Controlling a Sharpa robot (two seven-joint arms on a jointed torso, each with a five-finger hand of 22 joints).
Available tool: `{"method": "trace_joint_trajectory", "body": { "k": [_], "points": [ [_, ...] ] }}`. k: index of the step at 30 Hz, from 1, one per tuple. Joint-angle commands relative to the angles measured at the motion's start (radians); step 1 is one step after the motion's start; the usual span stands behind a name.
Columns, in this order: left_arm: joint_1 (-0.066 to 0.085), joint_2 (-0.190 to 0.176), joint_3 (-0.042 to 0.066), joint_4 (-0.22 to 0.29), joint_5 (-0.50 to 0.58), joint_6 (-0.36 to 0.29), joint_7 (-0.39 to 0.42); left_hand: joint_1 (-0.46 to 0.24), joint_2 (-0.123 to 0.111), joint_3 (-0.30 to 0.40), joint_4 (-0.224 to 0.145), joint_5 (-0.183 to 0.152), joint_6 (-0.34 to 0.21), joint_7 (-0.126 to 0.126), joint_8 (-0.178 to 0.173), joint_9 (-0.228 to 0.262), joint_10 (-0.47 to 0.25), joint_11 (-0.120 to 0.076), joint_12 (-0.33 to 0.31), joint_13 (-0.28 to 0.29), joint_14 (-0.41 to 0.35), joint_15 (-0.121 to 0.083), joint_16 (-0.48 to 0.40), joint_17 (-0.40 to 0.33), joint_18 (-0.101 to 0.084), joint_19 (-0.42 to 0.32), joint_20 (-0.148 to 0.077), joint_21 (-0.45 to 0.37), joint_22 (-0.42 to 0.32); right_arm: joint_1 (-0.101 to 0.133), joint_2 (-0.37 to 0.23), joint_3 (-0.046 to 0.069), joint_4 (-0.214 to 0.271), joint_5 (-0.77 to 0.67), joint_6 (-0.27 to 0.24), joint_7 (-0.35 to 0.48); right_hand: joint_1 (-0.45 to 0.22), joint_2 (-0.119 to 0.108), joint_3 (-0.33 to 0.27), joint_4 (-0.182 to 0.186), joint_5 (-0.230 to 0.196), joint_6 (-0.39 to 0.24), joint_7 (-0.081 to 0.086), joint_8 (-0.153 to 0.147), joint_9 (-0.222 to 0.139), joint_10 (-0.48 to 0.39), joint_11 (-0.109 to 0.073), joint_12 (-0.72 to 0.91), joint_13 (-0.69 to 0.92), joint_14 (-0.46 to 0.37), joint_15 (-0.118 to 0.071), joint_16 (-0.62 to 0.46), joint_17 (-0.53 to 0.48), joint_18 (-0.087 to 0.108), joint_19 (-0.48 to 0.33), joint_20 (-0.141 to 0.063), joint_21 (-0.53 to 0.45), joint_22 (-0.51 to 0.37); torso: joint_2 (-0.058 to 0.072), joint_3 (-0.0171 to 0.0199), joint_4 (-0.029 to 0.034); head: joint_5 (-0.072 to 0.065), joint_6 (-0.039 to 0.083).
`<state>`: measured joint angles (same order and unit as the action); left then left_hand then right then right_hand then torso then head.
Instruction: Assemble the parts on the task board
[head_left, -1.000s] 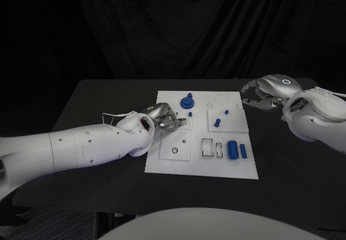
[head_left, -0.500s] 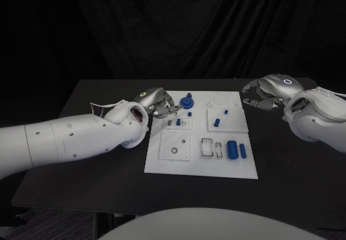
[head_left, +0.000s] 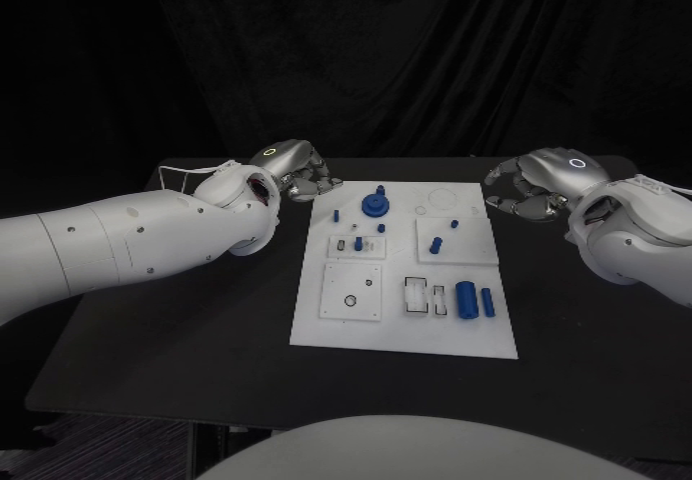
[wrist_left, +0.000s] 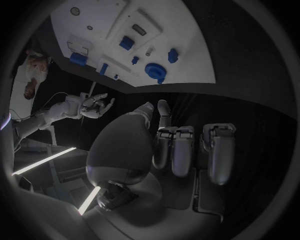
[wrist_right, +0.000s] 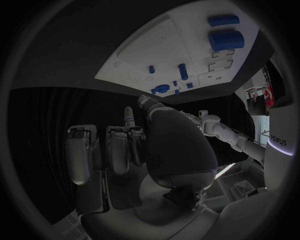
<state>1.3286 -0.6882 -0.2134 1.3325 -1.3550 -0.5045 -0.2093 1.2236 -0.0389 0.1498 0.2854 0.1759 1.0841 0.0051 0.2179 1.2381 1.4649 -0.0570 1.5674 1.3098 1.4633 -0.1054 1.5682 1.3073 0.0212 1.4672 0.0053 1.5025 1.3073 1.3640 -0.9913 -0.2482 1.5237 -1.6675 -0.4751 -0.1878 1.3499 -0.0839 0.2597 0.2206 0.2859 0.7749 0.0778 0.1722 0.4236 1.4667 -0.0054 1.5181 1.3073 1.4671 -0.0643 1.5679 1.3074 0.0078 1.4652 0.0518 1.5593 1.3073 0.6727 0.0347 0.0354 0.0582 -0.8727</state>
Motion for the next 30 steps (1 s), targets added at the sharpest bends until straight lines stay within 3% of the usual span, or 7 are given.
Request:
{"method": "trace_joint_trajectory", "body": {
  "k": [1, 4, 7, 12, 16, 23, 30],
  "points": [
    [0.004, 0.020, 0.001, -0.038, -0.009, 0.085, -0.005, 0.007, -0.002, 0.007, 0.002, 0.003, -0.010, 0.000, -0.005, 0.001, 0.106, -0.006, 0.003, 0.261, 0.107, -0.004, 0.003, 0.263, -0.006, 0.079, -0.002, 0.005, 0.243, 0.000, 0.000, 0.001, -0.001, 0.001, -0.022, 0.000, -0.001, 0.006, 0.007, -0.001, -0.001, 0.005, 0.001, -0.007, -0.001, 0.047, -0.008, 0.001, 0.202, 0.104, -0.006, 0.003, 0.263, -0.004, 0.096, -0.008, -0.002, 0.258, -0.002, 0.0025, 0.0037, -0.002, 0.000],
    [0.005, 0.042, 0.001, -0.079, -0.009, 0.127, -0.006, -0.005, -0.006, 0.004, 0.006, -0.003, -0.014, 0.004, -0.009, 0.002, 0.106, -0.003, 0.003, 0.261, 0.107, -0.002, 0.003, 0.263, -0.006, 0.079, -0.001, 0.005, 0.243, 0.000, 0.000, 0.001, 0.000, 0.001, -0.022, 0.001, -0.001, 0.006, 0.008, -0.002, -0.001, 0.006, 0.001, -0.007, -0.002, 0.048, -0.008, 0.001, 0.202, 0.104, -0.006, 0.003, 0.263, -0.004, 0.097, -0.008, -0.002, 0.258, 0.000, 0.0010, 0.0026, -0.002, 0.001],
    [0.004, 0.064, 0.001, -0.116, -0.009, 0.176, 0.004, -0.039, -0.016, -0.004, 0.008, -0.028, -0.009, 0.007, -0.013, 0.001, 0.106, 0.000, 0.003, 0.261, 0.107, 0.001, 0.003, 0.263, -0.006, 0.080, 0.002, 0.007, 0.244, 0.000, 0.001, 0.001, 0.000, 0.001, -0.022, 0.001, -0.001, 0.006, 0.008, -0.002, -0.001, 0.006, 0.001, -0.007, -0.002, 0.048, -0.008, 0.001, 0.202, 0.104, -0.006, 0.003, 0.263, -0.004, 0.097, -0.008, -0.002, 0.258, 0.002, -0.0032, -0.0006, 0.000, 0.005],
    [0.003, 0.092, 0.001, -0.158, -0.005, 0.235, 0.016, -0.114, -0.013, -0.025, 0.009, -0.076, 0.007, 0.008, -0.017, 0.001, 0.106, 0.002, 0.003, 0.261, 0.107, 0.004, 0.003, 0.263, -0.008, 0.083, 0.005, 0.015, 0.246, -0.001, 0.003, 0.001, -0.001, 0.001, -0.024, 0.002, -0.001, 0.007, 0.009, -0.002, -0.001, 0.007, 0.001, -0.007, -0.002, 0.048, -0.008, 0.002, 0.203, 0.104, -0.006, 0.003, 0.263, -0.004, 0.097, -0.008, -0.001, 0.258, 0.001, -0.0039, -0.0015, 0.002, 0.003],
    [0.002, 0.107, 0.001, -0.178, 0.025, 0.266, 0.022, -0.136, -0.010, -0.030, 0.009, -0.095, 0.015, 0.006, -0.018, 0.001, 0.106, 0.001, 0.003, 0.261, 0.107, 0.003, 0.003, 0.263, -0.009, 0.084, 0.005, 0.018, 0.247, -0.001, 0.004, 0.001, -0.001, 0.001, -0.024, 0.002, -0.001, 0.007, 0.009, -0.002, -0.001, 0.007, 0.001, -0.007, -0.002, 0.048, -0.008, 0.002, 0.203, 0.104, -0.006, 0.003, 0.263, -0.004, 0.097, -0.008, -0.001, 0.258, 0.001, -0.0042, -0.0011, 0.001, 0.002],
    [0.001, 0.130, 0.001, -0.204, 0.049, 0.339, 0.019, -0.171, 0.000, -0.044, 0.009, -0.096, 0.023, 0.005, -0.027, -0.008, 0.106, 0.000, 0.003, 0.261, 0.107, 0.002, 0.003, 0.263, -0.008, 0.083, 0.004, 0.016, 0.246, -0.001, 0.008, 0.001, -0.003, 0.001, -0.022, 0.002, -0.001, 0.007, 0.009, -0.002, -0.001, 0.007, 0.001, -0.007, -0.002, 0.048, -0.008, 0.002, 0.203, 0.104, -0.006, 0.003, 0.263, -0.004, 0.097, -0.008, -0.001, 0.258, 0.002, -0.0044, -0.0010, 0.004, 0.000],
    [-0.002, 0.144, 0.001, -0.222, 0.053, 0.369, 0.004, -0.178, 0.004, -0.049, 0.007, -0.089, 0.025, 0.006, -0.035, -0.017, 0.106, 0.000, 0.003, 0.261, 0.107, 0.002, 0.003, 0.263, -0.008, 0.082, 0.004, 0.014, 0.246, -0.001, 0.010, 0.001, -0.004, 0.001, -0.020, 0.003, -0.001, 0.007, 0.009, -0.002, -0.001, 0.007, 0.001, -0.007, -0.002, 0.048, -0.008, 0.002, 0.203, 0.104, -0.006, 0.003, 0.263, -0.004, 0.097, -0.008, -0.001, 0.258, 0.001, -0.0029, 0.0010, 0.002, 0.000]
  ]
}}
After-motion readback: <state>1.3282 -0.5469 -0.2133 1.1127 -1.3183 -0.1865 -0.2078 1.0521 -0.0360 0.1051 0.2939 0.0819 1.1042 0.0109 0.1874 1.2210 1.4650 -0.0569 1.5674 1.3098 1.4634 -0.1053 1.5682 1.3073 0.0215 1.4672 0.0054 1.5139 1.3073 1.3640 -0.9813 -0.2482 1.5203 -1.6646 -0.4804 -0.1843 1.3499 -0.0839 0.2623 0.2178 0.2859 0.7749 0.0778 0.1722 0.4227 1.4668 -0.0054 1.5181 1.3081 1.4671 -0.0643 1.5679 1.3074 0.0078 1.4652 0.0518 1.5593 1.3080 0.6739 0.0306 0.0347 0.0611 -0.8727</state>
